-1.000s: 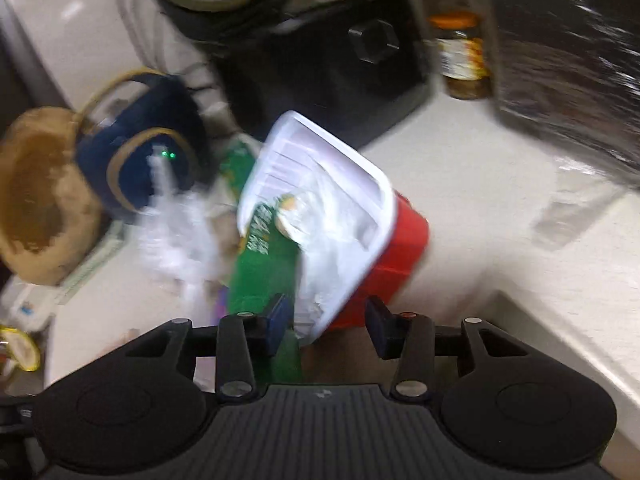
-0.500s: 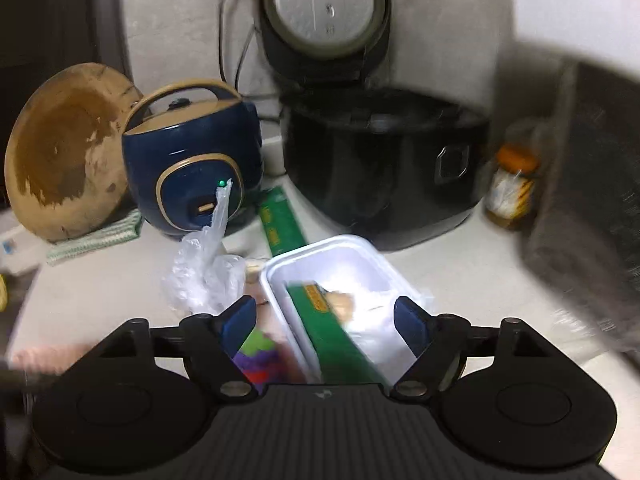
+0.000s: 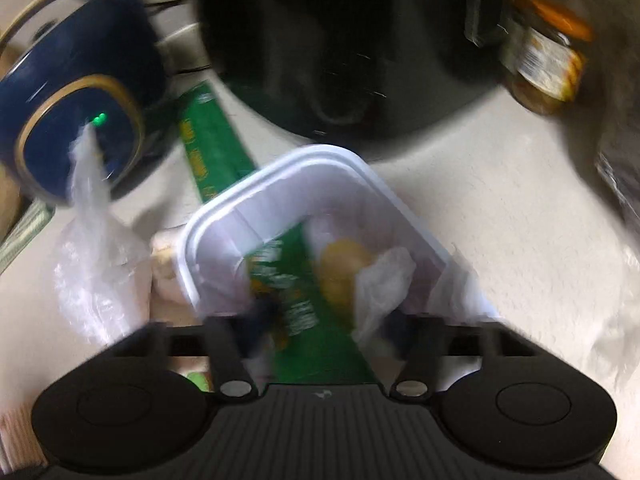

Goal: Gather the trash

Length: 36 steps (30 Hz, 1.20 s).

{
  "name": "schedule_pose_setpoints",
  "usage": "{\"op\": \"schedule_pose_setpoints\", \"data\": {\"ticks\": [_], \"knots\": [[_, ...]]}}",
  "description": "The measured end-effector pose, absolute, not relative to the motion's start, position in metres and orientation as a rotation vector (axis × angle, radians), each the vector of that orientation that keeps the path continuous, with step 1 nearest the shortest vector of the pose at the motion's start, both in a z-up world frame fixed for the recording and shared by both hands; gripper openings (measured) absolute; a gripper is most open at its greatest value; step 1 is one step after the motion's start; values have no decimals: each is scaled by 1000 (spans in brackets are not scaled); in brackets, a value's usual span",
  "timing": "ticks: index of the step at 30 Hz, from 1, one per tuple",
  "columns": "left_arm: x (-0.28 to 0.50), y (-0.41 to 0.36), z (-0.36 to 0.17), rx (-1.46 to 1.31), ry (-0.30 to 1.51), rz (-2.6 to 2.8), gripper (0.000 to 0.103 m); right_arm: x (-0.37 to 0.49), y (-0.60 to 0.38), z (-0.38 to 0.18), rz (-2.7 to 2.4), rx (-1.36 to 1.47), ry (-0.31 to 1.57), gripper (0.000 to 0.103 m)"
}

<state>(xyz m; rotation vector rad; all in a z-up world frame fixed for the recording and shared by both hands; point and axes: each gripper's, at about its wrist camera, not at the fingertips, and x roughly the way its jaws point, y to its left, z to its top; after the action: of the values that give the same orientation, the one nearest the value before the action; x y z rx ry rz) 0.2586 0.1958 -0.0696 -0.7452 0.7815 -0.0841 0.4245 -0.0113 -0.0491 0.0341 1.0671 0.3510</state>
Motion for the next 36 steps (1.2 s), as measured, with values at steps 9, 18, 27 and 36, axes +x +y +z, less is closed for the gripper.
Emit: {"op": "schedule_pose_setpoints", "data": {"ticks": [9,18,27,36], "knots": [[270,182,-69,-714,804,-103,20,408,-83,24,391,307,871,37],[286,144,-55,-592,815,-186,20,396,-172,6,163,225,830,36],[299,73,-27,-273,755,-268,20,363,-188,-17,103,88,694,65],[317,16,-40,47,793,-241,21,311,-178,-4,71,-14,646,66]]}}
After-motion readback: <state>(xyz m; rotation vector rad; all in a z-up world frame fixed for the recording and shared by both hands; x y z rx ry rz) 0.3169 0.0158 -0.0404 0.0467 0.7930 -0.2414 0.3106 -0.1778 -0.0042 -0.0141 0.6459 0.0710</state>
